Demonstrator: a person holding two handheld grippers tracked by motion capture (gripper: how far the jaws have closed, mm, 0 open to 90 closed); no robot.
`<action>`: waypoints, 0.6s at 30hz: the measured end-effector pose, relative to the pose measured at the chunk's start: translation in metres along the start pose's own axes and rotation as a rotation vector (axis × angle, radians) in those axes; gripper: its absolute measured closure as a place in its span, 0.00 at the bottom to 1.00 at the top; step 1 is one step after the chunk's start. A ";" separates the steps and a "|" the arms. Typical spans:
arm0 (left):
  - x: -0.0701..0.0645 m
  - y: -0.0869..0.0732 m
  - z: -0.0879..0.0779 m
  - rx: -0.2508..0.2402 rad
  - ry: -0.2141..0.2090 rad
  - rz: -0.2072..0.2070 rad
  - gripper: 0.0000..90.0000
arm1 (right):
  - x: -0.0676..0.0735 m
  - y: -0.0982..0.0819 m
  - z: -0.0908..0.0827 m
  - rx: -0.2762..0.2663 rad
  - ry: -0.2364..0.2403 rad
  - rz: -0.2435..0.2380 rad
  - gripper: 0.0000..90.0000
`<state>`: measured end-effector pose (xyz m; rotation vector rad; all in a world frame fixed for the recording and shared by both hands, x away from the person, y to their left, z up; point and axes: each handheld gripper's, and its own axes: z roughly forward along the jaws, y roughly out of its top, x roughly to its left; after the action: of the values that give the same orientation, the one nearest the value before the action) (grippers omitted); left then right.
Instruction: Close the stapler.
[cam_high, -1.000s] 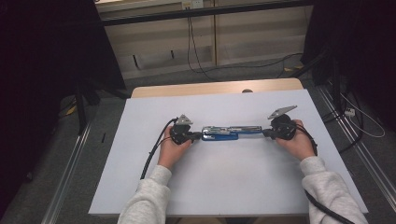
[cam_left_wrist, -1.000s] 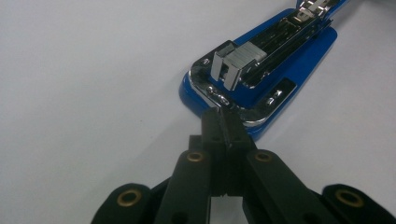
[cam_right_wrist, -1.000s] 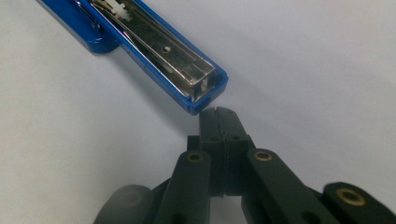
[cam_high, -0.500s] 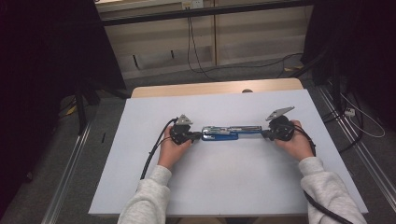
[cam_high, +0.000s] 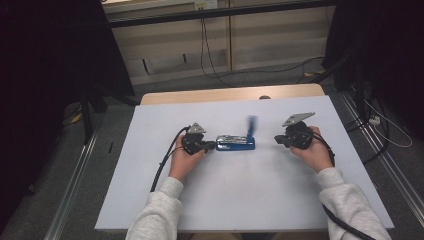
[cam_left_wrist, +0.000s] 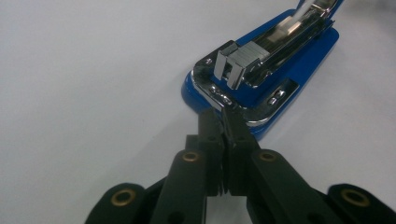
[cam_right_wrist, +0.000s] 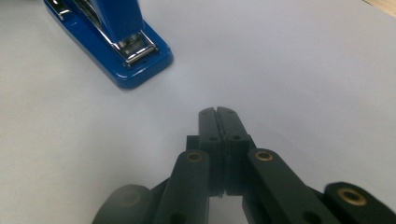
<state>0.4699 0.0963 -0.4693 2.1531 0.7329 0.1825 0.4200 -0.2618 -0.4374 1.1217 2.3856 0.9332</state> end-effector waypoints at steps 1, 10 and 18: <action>0.000 0.000 0.000 0.000 0.010 0.005 0.93 | 0.001 0.001 0.001 0.000 0.002 -0.005 0.97; 0.005 -0.001 -0.016 -0.005 0.043 -0.041 0.49 | 0.008 -0.001 0.011 -0.025 0.048 0.049 0.66; -0.005 -0.007 -0.048 -0.070 0.022 -0.101 0.25 | 0.014 -0.003 0.006 -0.056 0.081 0.138 0.40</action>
<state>0.4455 0.1291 -0.4434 2.0451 0.8343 0.1767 0.4131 -0.2498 -0.4440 1.2623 2.3536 1.1040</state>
